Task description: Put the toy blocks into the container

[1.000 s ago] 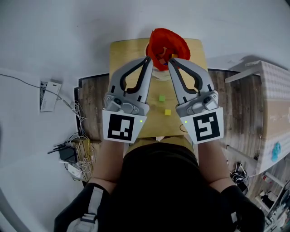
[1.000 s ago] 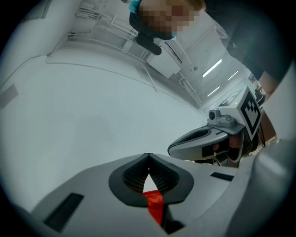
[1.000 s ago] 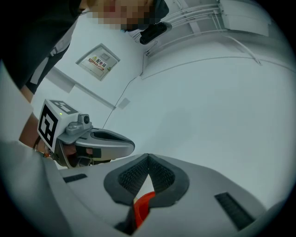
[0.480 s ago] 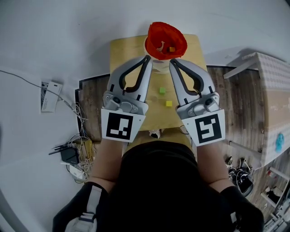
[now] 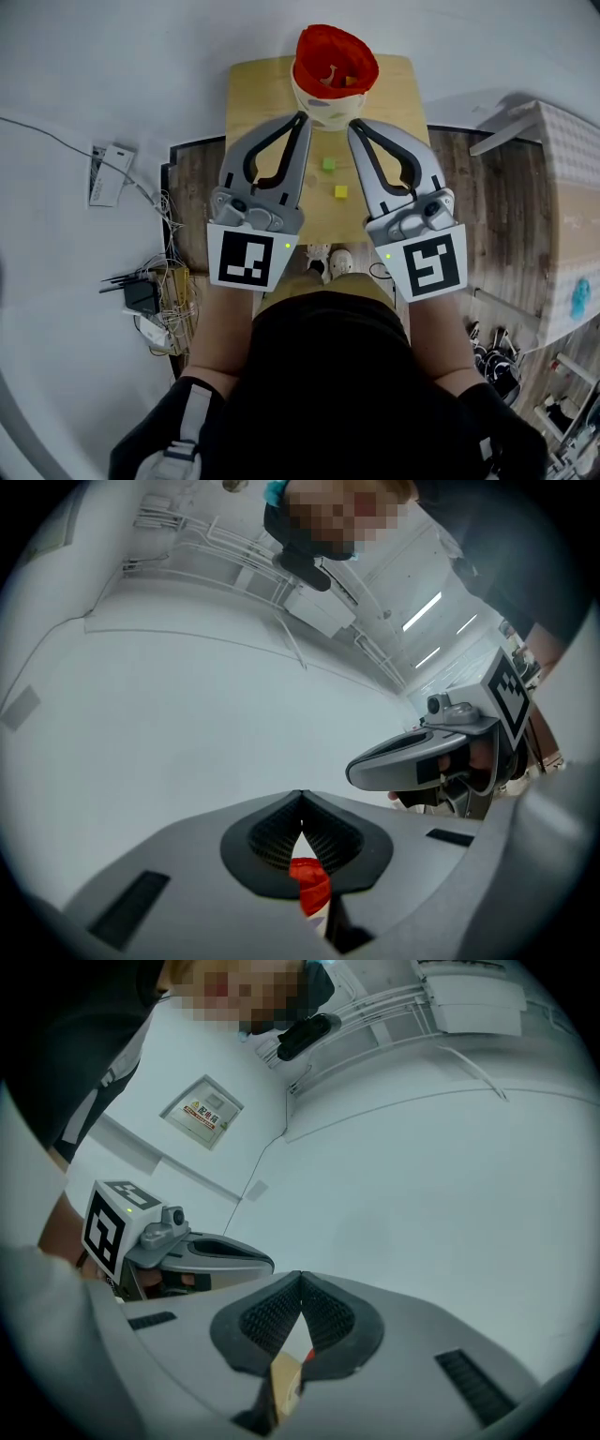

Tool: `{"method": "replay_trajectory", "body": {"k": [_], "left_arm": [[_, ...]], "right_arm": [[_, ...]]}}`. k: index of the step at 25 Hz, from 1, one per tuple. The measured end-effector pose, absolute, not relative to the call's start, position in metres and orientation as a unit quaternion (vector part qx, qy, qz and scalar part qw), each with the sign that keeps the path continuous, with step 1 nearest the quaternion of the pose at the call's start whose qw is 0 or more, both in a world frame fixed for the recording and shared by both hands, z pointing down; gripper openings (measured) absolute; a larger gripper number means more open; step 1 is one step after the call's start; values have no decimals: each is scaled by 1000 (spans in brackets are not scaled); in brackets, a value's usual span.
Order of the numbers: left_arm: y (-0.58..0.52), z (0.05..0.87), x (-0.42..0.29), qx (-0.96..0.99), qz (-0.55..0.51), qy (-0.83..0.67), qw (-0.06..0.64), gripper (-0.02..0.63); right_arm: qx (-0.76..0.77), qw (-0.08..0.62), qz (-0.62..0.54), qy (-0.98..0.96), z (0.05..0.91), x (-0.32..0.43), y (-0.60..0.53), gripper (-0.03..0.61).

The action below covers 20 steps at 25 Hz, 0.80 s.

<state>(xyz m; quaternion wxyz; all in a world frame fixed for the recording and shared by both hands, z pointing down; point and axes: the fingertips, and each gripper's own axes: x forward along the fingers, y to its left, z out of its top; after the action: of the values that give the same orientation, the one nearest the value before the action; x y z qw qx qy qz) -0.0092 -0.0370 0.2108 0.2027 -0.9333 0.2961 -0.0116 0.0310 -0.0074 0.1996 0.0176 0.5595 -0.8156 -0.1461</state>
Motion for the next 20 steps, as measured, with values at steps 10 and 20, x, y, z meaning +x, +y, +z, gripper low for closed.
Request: {"method": "replay_trajectory", "body": {"k": [10, 20], "left_arm": [[12, 223, -18, -918, -26, 342, 198, 9], [15, 230, -29, -916, -32, 346, 200, 9]], "right_arm": [[524, -7, -139, -840, 211, 29, 36, 28], [502, -7, -140, -854, 216, 8, 38, 28]]}}
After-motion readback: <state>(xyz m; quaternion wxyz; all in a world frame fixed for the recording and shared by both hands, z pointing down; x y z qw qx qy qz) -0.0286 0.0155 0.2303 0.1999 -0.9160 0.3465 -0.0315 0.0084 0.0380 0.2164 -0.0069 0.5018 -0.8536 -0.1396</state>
